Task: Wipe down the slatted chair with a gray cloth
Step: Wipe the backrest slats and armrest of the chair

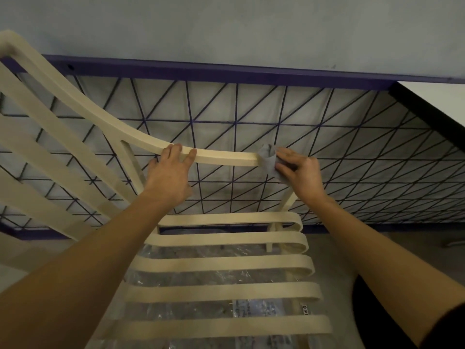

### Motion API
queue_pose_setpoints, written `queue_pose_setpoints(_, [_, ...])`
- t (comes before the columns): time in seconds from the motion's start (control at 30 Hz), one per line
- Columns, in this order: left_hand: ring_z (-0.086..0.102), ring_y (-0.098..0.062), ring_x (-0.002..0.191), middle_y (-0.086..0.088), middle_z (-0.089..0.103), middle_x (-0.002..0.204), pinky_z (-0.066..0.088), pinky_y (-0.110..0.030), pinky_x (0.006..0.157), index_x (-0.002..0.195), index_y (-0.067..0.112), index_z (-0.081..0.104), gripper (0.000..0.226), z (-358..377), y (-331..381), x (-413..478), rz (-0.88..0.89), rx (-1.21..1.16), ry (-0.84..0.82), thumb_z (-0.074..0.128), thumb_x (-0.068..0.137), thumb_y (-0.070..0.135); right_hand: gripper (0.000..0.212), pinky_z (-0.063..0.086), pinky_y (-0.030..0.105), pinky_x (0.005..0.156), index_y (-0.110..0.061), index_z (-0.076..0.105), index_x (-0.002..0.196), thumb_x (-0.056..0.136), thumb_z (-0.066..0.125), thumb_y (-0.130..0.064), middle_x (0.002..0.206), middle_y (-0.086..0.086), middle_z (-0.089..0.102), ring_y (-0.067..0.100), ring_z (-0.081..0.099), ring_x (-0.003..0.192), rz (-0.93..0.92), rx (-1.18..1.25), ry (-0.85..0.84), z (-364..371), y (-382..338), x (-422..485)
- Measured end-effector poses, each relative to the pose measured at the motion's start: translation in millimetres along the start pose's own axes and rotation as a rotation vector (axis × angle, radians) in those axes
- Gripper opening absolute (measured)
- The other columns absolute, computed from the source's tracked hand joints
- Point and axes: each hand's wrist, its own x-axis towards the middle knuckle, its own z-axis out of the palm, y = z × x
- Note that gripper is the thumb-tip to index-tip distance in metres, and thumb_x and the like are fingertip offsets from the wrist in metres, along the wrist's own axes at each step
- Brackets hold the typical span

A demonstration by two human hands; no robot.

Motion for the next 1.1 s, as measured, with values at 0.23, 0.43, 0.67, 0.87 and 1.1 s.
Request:
queue_pose_setpoints(0.23, [0.024,-0.028,0.135,-0.008,0.021,0.148,0.033,-0.047,0.108,0.153,0.026,0.013,0.083,-2,1,1,-0.011,-0.015,0.006,0.062,0.086,0.034,0.040,0.040,0.015,0.104,-0.016,0.060,0.127,0.088,0.066,-0.009,0.123,-0.009,0.061,-0.001,0.055,0.114,0.168,0.123,0.105,-3,11,-16])
queue_pose_setpoints(0.43, [0.024,-0.028,0.135,-0.008,0.020,0.148,0.034,-0.046,0.107,0.152,0.026,0.012,0.082,-1,2,0,-0.013,-0.009,0.010,0.061,0.087,0.034,0.016,0.054,0.033,0.086,-0.009,0.069,0.103,0.088,0.066,-0.012,0.094,0.001,0.068,0.013,0.062,0.092,0.481,0.174,0.223,8,39,-40])
queue_pose_setpoints(0.67, [0.026,-0.029,0.133,-0.010,0.020,0.146,0.039,-0.046,0.102,0.152,0.025,0.011,0.086,4,2,1,-0.007,0.021,0.028,0.064,0.085,0.033,0.015,0.048,0.030,0.076,-0.008,0.067,0.096,0.084,0.072,-0.014,0.093,0.009,0.068,0.019,0.062,0.087,0.780,0.197,0.204,34,71,-54])
queue_pose_setpoints(0.87, [0.026,-0.031,0.131,-0.012,0.024,0.145,0.041,-0.047,0.100,0.152,0.023,0.016,0.087,8,0,3,0.011,-0.015,0.061,0.067,0.082,0.032,0.022,0.048,0.030,0.078,-0.001,0.069,0.099,0.083,0.073,-0.016,0.098,0.014,0.070,0.027,0.065,0.092,0.897,0.244,0.169,53,92,-64])
queue_pose_setpoints(1.1, [0.028,-0.034,0.131,-0.015,0.027,0.145,0.042,-0.051,0.098,0.151,0.021,0.021,0.084,9,3,0,0.012,-0.041,0.079,0.068,0.082,0.028,0.017,0.054,0.030,0.077,-0.007,0.072,0.093,0.080,0.075,-0.018,0.088,0.006,0.071,0.015,0.066,0.084,0.696,0.208,0.265,21,72,-43])
